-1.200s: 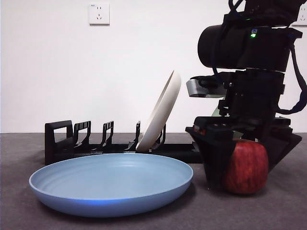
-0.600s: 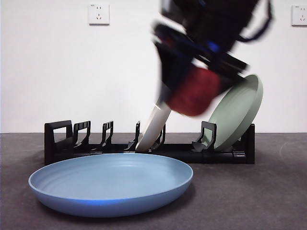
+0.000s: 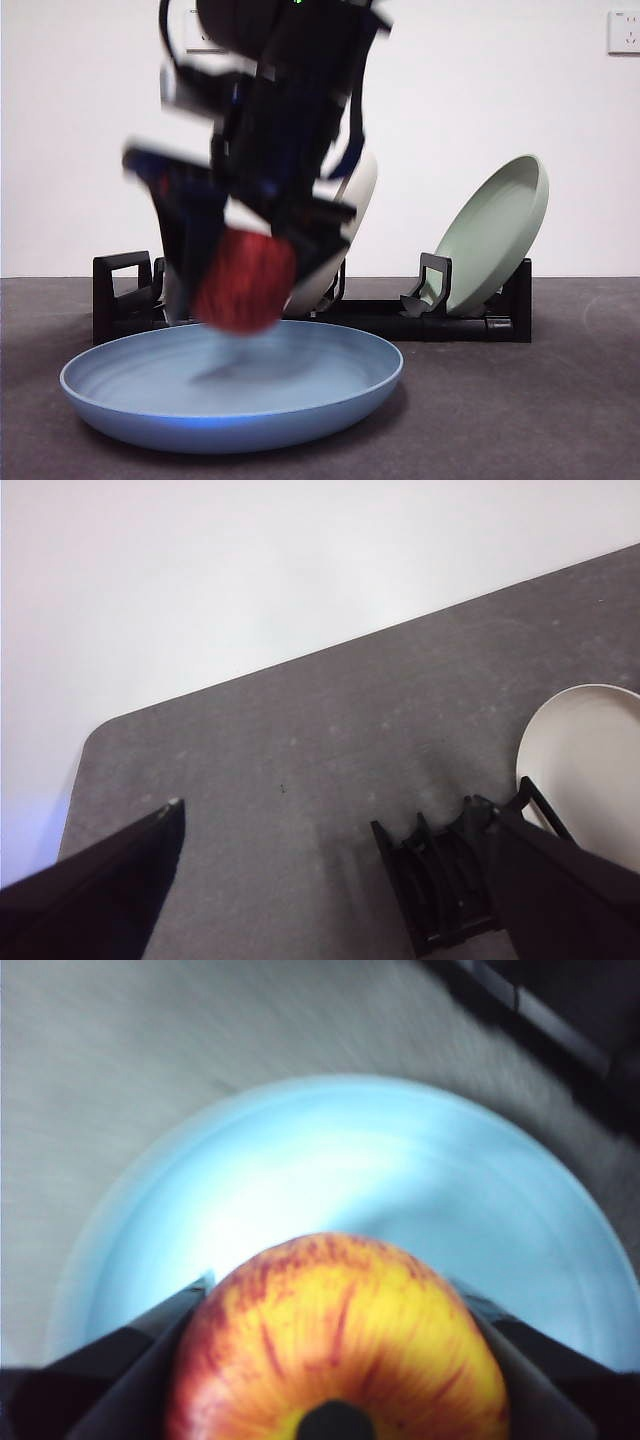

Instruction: Take the blue plate from the plate rack,put the plate on the table,take the apple from the table,put the apple in the plate

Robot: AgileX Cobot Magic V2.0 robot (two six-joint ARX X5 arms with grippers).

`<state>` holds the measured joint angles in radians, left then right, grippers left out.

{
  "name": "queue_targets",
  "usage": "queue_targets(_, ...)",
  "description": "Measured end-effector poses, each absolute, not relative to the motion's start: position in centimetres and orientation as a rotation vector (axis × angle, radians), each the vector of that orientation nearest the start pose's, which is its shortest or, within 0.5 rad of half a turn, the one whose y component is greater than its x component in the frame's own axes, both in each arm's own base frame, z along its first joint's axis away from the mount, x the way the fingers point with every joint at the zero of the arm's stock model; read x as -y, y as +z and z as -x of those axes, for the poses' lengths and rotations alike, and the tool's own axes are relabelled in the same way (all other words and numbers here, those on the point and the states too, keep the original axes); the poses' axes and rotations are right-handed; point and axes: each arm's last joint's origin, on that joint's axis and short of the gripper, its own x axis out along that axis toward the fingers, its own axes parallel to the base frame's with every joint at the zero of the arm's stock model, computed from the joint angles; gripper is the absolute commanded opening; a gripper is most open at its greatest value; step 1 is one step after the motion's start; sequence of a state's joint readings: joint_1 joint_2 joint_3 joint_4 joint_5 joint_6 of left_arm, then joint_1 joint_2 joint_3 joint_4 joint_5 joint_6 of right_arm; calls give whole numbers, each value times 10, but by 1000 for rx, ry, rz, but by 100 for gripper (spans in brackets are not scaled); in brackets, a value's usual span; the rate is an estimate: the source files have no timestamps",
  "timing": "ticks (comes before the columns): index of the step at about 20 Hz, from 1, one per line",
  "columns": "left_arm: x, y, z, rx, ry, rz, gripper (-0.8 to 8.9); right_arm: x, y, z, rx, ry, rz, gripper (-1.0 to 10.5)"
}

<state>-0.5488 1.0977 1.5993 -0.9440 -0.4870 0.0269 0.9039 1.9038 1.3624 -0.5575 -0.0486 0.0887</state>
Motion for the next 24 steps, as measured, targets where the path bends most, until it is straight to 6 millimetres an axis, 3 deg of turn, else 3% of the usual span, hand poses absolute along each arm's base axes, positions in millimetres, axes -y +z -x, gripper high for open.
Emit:
queue_targets(2, 74, 468, -153, -400, -49, -250, 471, -311, 175, -243, -1112, 787, 420, -11)
queue_targets(5, 71, 466, -154, -421, -30, -256, 471, -312, 169, -244, -1120, 796, 443, 5)
queue_targets(10, 69, 464, -153, -437, -24, -263, 471, -312, 167, -244, -1123, 800, 455, 389)
queue_targets(15, 69, 464, -153, -446, -24, -268, 471, -311, 167, -243, -1134, 799, 464, 436)
queue_targets(17, 69, 462, -152, -463, -24, -277, 471, -311, 167, -243, -1135, 799, 464, 597)
queue_targets(19, 69, 462, -152, -467, -25, -279, 471, -311, 167, -243, -1137, 795, 461, 630)
queue_targets(22, 70, 461, -152, -473, -81, -265, 471, -309, 173, -242, -1123, 801, 458, 629)
queue_targets(24, 72, 461, -152, -480, -153, -248, 471, -305, 196, -239, -1070, 814, 433, 628)
